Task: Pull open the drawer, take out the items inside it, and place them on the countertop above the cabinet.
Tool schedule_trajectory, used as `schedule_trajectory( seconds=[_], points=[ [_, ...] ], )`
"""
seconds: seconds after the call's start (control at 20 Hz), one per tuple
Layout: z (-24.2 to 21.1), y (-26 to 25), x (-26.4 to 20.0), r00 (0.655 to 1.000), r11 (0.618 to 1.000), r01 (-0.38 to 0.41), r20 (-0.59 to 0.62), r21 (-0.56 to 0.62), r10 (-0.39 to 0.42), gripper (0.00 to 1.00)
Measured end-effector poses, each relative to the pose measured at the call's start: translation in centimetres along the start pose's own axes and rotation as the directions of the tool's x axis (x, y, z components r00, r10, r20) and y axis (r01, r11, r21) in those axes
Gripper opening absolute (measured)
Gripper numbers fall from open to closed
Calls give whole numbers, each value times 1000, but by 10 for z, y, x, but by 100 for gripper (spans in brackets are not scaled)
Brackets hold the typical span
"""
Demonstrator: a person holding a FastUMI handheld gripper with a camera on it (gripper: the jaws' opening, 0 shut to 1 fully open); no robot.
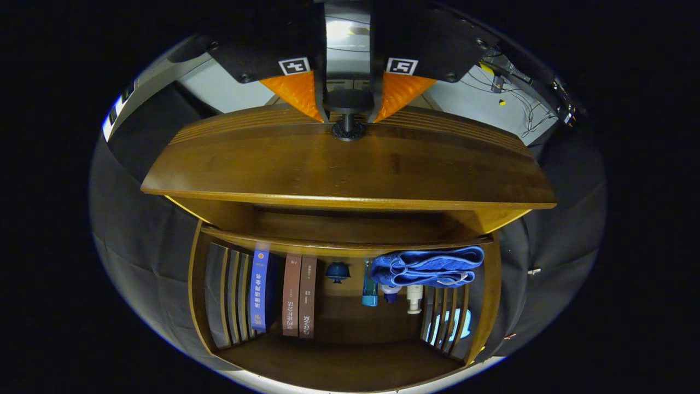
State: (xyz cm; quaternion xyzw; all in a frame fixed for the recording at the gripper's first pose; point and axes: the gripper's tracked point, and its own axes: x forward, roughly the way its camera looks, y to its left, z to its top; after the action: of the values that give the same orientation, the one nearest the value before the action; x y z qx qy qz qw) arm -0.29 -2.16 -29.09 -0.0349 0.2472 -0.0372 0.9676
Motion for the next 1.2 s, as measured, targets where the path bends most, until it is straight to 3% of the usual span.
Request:
schedule_trajectory(
  seconds=[0.85, 0.95, 1.05, 1.2],
  points=[
    [-40, -1, -49, 996, 998, -38, -79, 53, 42, 36],
    [-40, -2, -54, 995, 997, -36, -91, 70, 42, 42],
    [-37, 3, -71, 995, 993, -51, -81, 105, 60, 53],
    [-5, 4, -96, 997, 991, -64, -32, 116, 68, 89]
  ],
)
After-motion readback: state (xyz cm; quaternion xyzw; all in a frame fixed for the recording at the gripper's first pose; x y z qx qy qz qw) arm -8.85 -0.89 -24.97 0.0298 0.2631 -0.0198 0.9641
